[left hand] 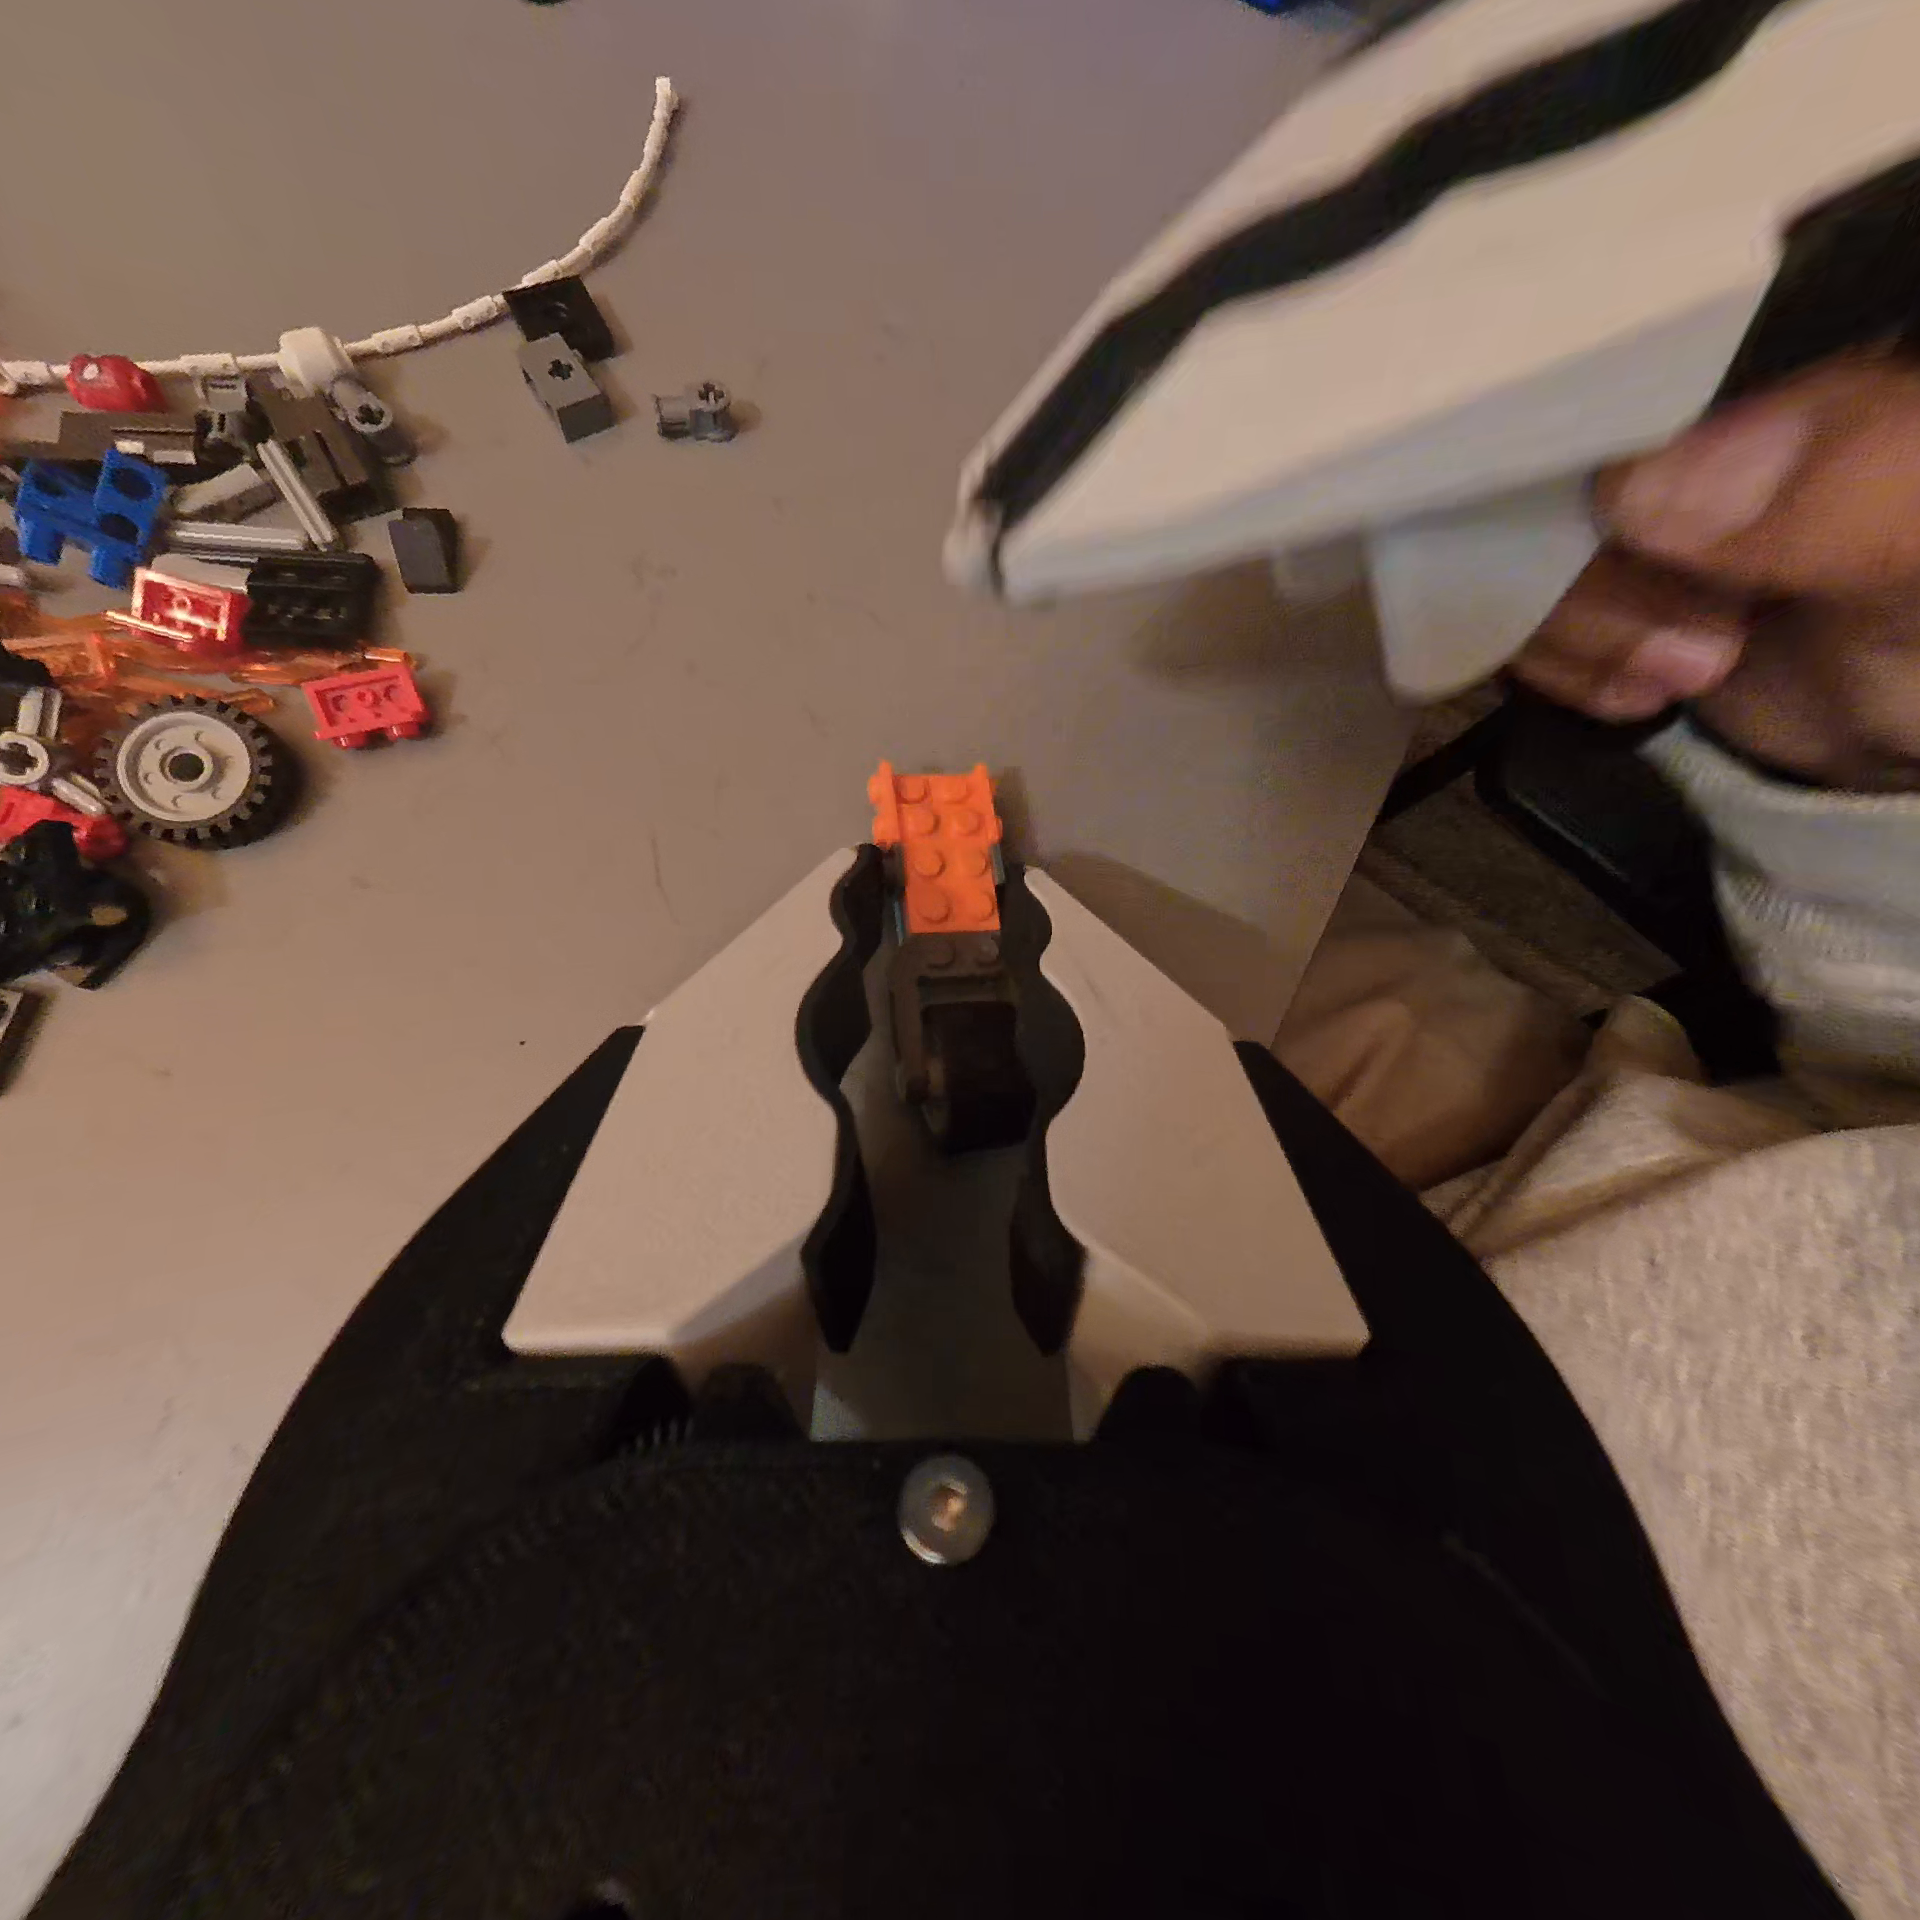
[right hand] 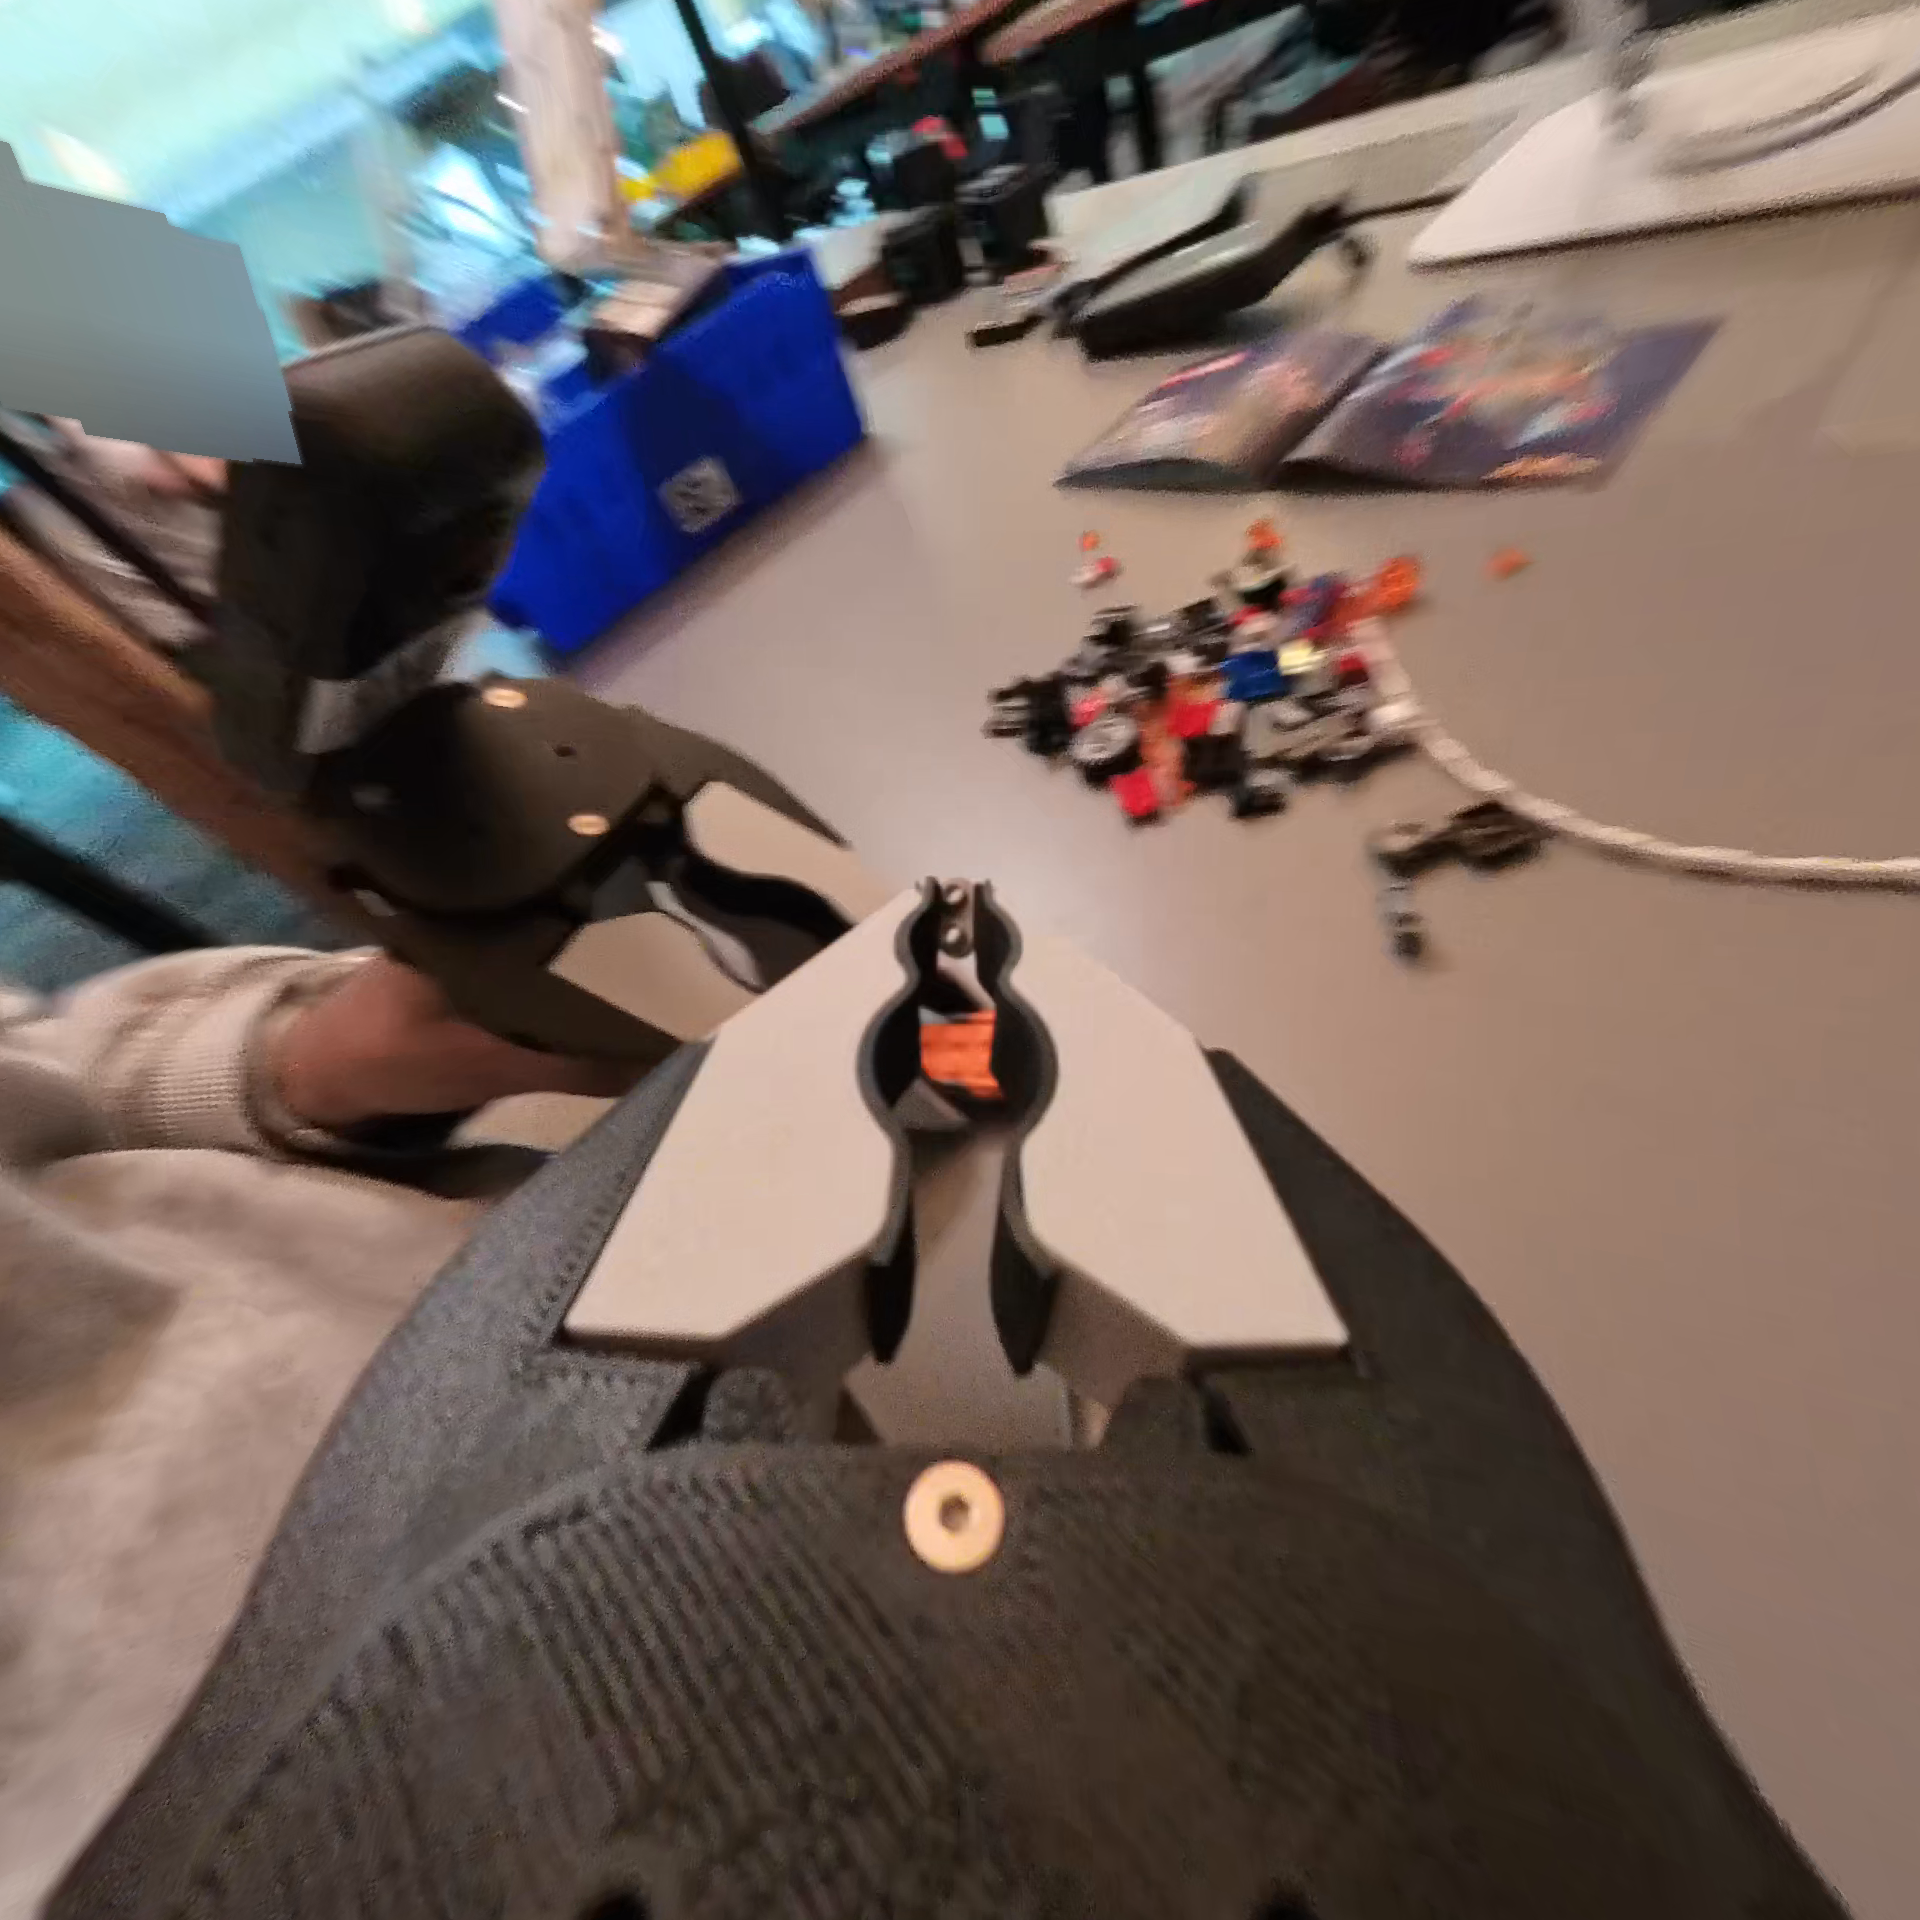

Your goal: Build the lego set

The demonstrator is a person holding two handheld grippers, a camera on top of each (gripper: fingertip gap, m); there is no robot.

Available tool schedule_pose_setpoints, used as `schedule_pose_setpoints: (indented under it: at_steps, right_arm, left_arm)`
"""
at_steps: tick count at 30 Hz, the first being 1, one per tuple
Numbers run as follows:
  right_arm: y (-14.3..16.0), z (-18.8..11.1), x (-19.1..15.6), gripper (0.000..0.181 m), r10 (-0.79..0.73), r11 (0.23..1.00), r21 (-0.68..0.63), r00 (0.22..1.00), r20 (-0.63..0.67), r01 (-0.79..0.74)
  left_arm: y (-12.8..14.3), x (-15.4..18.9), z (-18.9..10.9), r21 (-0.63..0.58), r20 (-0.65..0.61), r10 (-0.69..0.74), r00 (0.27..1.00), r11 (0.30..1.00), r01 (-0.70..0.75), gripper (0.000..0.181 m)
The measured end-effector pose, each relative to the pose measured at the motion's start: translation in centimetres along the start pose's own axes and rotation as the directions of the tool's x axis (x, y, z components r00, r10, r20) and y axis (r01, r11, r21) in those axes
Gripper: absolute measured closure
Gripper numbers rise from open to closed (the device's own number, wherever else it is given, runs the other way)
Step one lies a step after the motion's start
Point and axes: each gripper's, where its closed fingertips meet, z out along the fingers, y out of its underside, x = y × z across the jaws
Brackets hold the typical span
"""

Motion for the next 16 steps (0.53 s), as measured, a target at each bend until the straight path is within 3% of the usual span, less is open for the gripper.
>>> schedule_pose_setpoints:
  at_steps: [1,5,8,13,16]
  right_arm:
    - [-0.1,-0.6,1.0,0.177,-0.051,0.999,-0.018,0.996,-0.076,0.05]
    - [0.6,-0.5,2.2,0.177,-0.066,0.998,-0.028,0.992,-0.104,0.063]
    - [2.2,1.2,3.8,0.176,-0.084,0.989,-0.138,0.982,-0.168,0.061]
    - [1.0,4.3,6.9,0.176,-0.323,0.931,-0.275,0.895,-0.307,0.242]
    - [1.2,5.7,8.0,0.169,-0.349,0.916,-0.317,0.876,-0.333,0.245]
  left_arm:
    - [0.0,0.0,0.0,0.0,0.001,0.002,1.0,1.0,-0.002,0.156]
    - [0.0,0.1,0.0,0.001,-0.016,-0.01,1.0,1.0,0.01,0.156]
    - [-0.1,0.1,0.0,0.003,-0.016,-0.012,1.0,1.0,0.012,0.156]
    - [-0.1,0.1,0.0,0.005,-0.016,-0.012,1.0,1.0,0.012,0.157]
    - [-0.1,0.0,0.0,0.007,-0.016,-0.015,1.0,1.0,0.015,0.157]
